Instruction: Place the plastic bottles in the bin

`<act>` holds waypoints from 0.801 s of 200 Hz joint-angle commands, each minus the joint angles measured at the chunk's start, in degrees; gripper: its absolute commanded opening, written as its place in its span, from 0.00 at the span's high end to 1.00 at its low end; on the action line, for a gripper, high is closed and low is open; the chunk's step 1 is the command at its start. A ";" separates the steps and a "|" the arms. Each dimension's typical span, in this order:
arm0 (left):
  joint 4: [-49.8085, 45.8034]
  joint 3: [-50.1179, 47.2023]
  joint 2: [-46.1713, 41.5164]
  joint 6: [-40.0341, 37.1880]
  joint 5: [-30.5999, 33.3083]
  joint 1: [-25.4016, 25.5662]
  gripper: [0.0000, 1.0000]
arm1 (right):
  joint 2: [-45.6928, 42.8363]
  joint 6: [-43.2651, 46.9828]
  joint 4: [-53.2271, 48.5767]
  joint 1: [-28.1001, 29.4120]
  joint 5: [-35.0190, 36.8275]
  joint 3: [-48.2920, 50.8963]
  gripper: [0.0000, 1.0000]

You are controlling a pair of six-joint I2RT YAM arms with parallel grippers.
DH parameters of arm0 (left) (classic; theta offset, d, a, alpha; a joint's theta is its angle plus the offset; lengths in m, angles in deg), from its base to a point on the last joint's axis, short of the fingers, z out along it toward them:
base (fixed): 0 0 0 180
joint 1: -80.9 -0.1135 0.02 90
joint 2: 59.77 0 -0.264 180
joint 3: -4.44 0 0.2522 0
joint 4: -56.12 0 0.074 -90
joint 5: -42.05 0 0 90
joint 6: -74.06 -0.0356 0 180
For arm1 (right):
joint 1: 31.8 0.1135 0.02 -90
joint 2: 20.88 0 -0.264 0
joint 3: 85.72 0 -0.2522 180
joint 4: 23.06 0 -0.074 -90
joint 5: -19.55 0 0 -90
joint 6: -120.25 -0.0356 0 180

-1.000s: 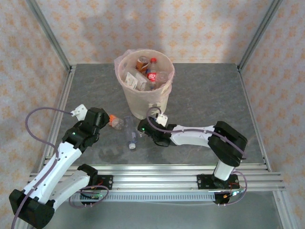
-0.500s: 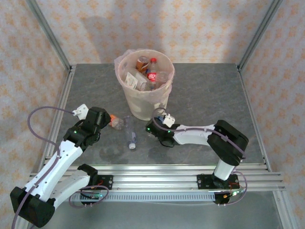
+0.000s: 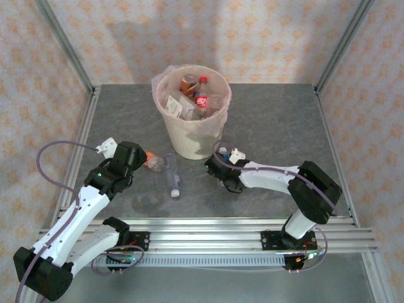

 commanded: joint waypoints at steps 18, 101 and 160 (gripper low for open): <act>0.12 0.11 -0.78 0.98 0.19 -0.59 0.00 | 3.32 8.87 -6.85 -3.38 -1.52 -5.41 0.02; 0.15 -0.56 -1.75 1.27 0.39 -0.58 0.00 | 7.11 15.41 -7.47 -8.30 -4.99 -8.06 0.04; 0.08 -0.53 -1.49 1.76 0.66 -0.58 0.00 | 6.53 19.87 -6.41 -11.75 -7.91 -8.03 0.07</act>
